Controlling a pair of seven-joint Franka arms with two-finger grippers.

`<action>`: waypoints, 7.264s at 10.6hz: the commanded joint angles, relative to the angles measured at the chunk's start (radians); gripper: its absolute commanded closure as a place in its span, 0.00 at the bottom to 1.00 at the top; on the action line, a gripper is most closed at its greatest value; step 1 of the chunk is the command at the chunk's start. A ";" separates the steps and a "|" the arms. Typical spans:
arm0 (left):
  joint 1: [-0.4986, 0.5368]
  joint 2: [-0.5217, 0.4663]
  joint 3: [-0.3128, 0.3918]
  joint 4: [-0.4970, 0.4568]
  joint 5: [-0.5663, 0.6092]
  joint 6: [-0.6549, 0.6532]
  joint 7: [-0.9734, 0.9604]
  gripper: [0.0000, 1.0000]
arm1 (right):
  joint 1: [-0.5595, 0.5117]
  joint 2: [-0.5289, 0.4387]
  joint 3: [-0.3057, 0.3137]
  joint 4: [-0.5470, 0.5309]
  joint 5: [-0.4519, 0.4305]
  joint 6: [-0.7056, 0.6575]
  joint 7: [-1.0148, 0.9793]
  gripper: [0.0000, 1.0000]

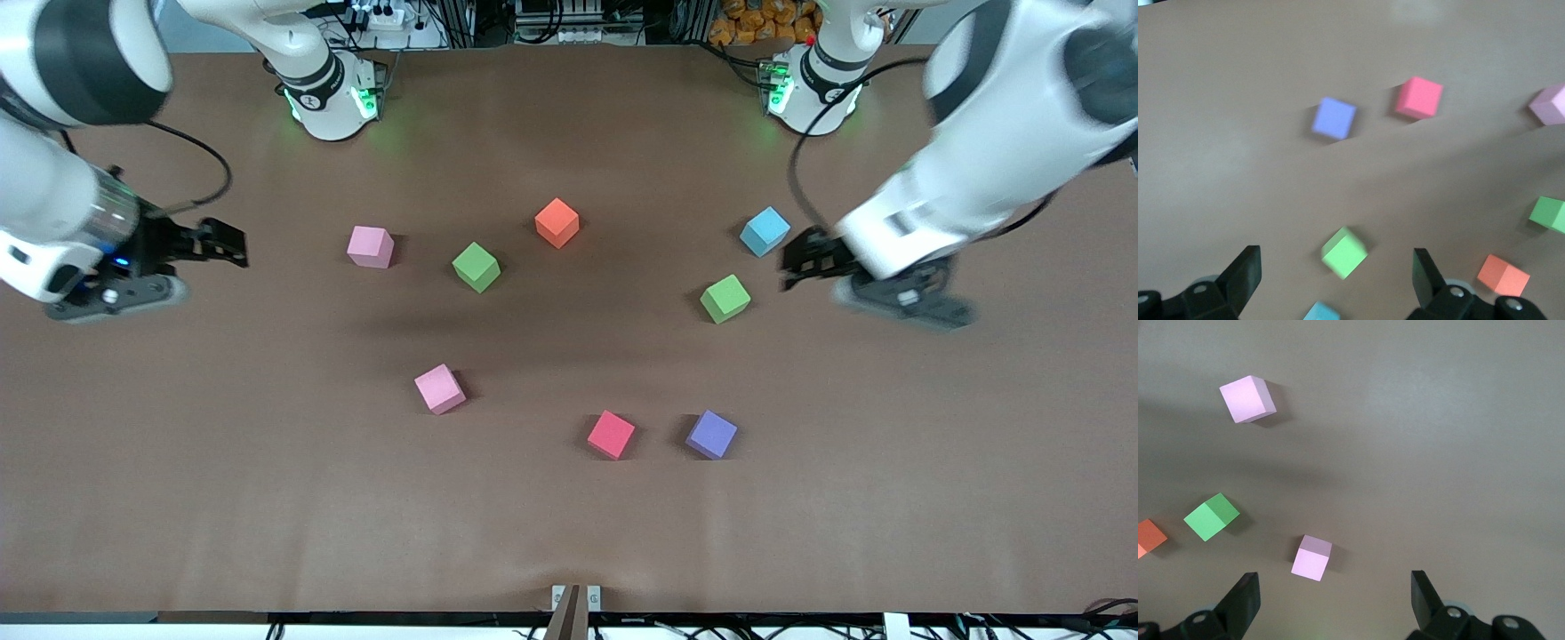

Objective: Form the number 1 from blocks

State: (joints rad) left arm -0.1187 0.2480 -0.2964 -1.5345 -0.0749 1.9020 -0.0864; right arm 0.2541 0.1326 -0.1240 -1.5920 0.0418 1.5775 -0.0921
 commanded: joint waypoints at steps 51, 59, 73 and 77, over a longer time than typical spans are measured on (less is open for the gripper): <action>-0.437 0.691 0.283 0.263 0.089 0.799 -0.154 1.00 | 0.484 0.430 0.305 -0.344 -0.255 1.010 1.201 1.00; -0.349 0.553 0.218 0.206 -0.008 0.671 -0.179 1.00 | 0.473 0.300 0.314 -0.333 -0.244 0.908 1.210 0.00; -0.224 0.142 -0.211 -0.301 0.003 0.299 -0.720 1.00 | 0.220 0.100 0.262 -0.680 0.010 0.921 1.393 0.00; -0.151 0.036 -0.394 -0.507 0.015 0.307 -0.773 1.00 | 0.232 0.151 0.264 -0.680 0.050 0.986 1.397 0.00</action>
State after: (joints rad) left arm -0.3151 0.3573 -0.6343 -1.9362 -0.0711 2.1790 -0.8309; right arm 0.4764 0.2620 0.1352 -2.2642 0.0660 2.5225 1.2889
